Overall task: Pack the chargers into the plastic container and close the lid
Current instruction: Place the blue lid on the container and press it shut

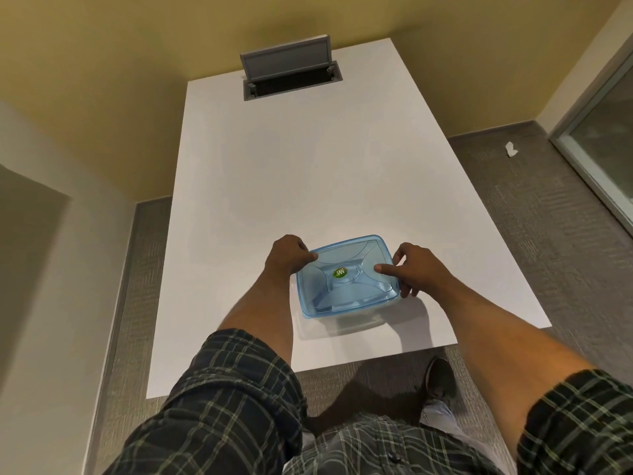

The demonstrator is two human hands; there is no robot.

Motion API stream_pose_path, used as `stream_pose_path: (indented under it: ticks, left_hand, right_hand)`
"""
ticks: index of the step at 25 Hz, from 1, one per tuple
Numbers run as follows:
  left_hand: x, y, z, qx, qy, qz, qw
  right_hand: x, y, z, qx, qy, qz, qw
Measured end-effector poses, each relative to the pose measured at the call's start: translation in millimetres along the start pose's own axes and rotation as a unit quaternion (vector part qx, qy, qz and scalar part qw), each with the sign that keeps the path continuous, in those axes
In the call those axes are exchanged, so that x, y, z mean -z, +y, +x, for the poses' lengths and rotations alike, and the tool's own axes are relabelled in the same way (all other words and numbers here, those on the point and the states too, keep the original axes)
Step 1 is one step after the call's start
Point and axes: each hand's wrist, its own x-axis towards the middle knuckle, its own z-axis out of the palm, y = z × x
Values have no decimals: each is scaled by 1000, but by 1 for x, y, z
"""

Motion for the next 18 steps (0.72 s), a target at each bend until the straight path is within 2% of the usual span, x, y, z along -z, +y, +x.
stream_pose_path:
  ticks: [11, 18]
  left_hand:
    - [1, 7, -13, -41, -38, 88, 995]
    - [-2, 15, -20, -53, -49, 152, 986]
  right_hand:
    - [-3, 1, 1, -31, -20, -63, 997]
    - [-3, 3, -1, -64, -38, -43, 996]
